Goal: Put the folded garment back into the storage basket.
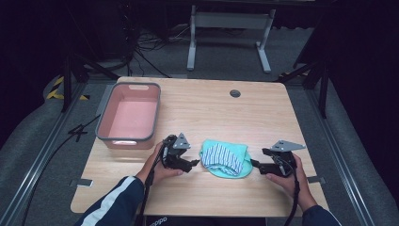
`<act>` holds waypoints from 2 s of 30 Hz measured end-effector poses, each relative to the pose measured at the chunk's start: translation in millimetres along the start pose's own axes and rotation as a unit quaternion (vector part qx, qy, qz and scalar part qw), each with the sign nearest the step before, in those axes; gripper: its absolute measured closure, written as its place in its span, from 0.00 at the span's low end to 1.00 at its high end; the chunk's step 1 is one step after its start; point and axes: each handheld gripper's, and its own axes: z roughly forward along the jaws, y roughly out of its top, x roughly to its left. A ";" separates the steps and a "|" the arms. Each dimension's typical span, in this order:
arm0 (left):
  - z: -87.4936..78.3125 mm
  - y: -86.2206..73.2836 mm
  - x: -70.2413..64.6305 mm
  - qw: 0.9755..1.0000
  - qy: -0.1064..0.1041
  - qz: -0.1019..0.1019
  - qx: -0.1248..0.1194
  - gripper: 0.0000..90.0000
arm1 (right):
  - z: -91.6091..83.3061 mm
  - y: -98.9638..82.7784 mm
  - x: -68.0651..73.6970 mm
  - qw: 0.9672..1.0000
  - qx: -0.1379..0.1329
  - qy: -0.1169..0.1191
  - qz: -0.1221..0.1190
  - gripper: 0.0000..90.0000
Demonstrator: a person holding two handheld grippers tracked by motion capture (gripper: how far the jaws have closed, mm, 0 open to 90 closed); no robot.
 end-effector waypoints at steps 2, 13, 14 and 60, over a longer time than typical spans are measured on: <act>6.6 4.3 5.4 1.000 0.007 0.002 0.000 0.31 | 6.8 3.9 2.5 1.000 0.005 -0.001 -0.002 0.36; 43.5 11.0 21.5 1.000 0.002 -0.025 0.011 0.29 | 40.3 12.5 9.3 0.999 0.041 -0.018 -0.007 0.39; 46.3 10.3 21.2 1.000 0.000 -0.026 0.015 0.29 | 42.5 11.6 9.8 0.999 0.046 -0.022 -0.010 0.39; 32.5 31.6 -10.9 0.998 -0.048 0.024 0.026 0.93 | 23.2 22.8 17.6 0.999 0.038 0.016 -0.002 0.93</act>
